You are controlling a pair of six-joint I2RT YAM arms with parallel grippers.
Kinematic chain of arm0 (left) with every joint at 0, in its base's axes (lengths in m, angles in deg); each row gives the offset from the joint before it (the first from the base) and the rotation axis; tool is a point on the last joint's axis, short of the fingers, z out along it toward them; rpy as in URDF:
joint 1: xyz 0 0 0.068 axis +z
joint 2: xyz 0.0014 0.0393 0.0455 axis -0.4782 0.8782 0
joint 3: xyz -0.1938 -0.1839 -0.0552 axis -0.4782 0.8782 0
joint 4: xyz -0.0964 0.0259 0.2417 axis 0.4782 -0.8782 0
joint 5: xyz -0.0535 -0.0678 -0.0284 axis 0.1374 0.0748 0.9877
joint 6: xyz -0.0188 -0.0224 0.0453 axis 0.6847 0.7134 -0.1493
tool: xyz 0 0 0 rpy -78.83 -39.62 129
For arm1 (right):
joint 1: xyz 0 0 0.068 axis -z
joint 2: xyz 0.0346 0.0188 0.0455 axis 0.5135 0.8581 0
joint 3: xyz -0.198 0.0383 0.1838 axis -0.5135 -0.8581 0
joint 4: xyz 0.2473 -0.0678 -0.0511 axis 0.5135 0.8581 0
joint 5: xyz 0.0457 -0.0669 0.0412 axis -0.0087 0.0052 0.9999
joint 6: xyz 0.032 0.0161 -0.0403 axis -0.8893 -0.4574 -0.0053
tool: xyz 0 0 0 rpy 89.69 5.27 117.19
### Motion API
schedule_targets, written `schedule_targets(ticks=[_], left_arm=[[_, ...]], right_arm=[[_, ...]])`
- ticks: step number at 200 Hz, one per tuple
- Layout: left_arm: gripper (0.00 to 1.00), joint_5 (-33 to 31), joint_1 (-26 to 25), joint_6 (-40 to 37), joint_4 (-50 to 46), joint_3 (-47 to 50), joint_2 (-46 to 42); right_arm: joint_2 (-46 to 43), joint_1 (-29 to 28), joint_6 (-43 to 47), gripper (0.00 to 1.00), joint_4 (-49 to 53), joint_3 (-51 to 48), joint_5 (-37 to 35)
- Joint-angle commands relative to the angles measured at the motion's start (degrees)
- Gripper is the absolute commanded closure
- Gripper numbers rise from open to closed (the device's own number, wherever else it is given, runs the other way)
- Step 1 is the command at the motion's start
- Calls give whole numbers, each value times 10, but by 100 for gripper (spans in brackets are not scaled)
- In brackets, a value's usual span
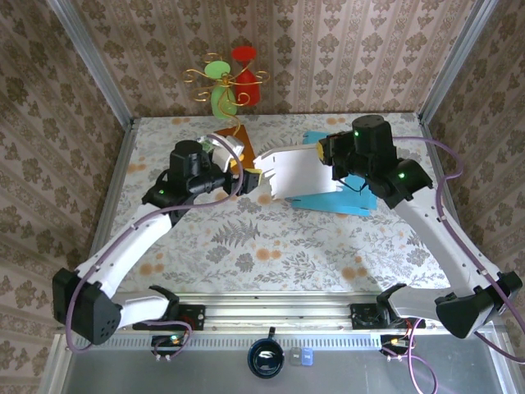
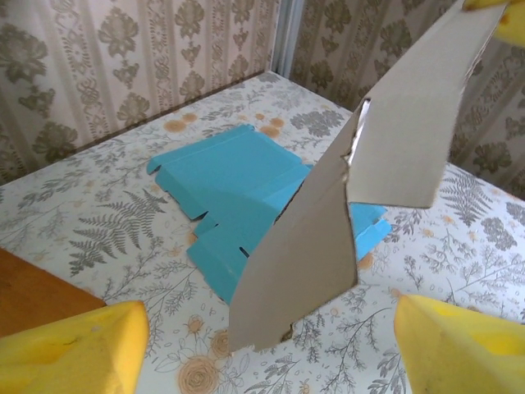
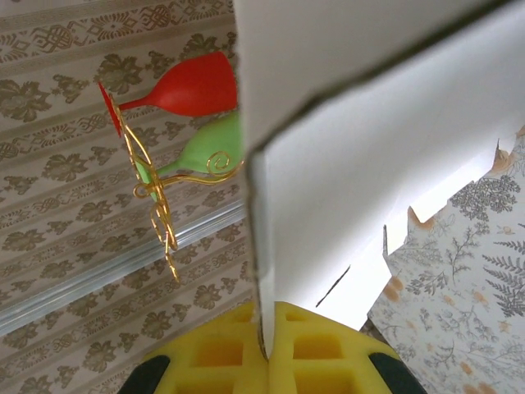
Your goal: Fold the paper box
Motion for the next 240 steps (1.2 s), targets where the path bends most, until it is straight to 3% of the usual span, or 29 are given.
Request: schedule_targets(ticks=[1, 45, 81, 111, 130, 194, 208, 240], left_arm=[[21, 33, 1, -35, 43, -19, 19], [27, 51, -4, -20, 92, -42, 73], [41, 45, -16, -18, 98, -50, 91], [68, 49, -22, -10, 105, -48, 92], [100, 40, -31, -3, 91, -52, 86], [100, -90, -64, 75, -47, -77, 44], [100, -100, -67, 91, -83, -80, 33], [100, -113, -74, 101, -137, -67, 14]], right_arm=[[8, 6, -12, 100, 24, 26, 18], [13, 11, -15, 100, 31, 31, 35], [14, 18, -19, 100, 21, 28, 45], [12, 24, -21, 100, 2, 15, 49], [10, 30, -15, 100, -23, 9, 48], [-47, 23, 21, 48, -26, -4, -21], [-58, 18, 19, 42, -32, -18, -28], [-54, -6, 12, 40, -60, -43, -36]])
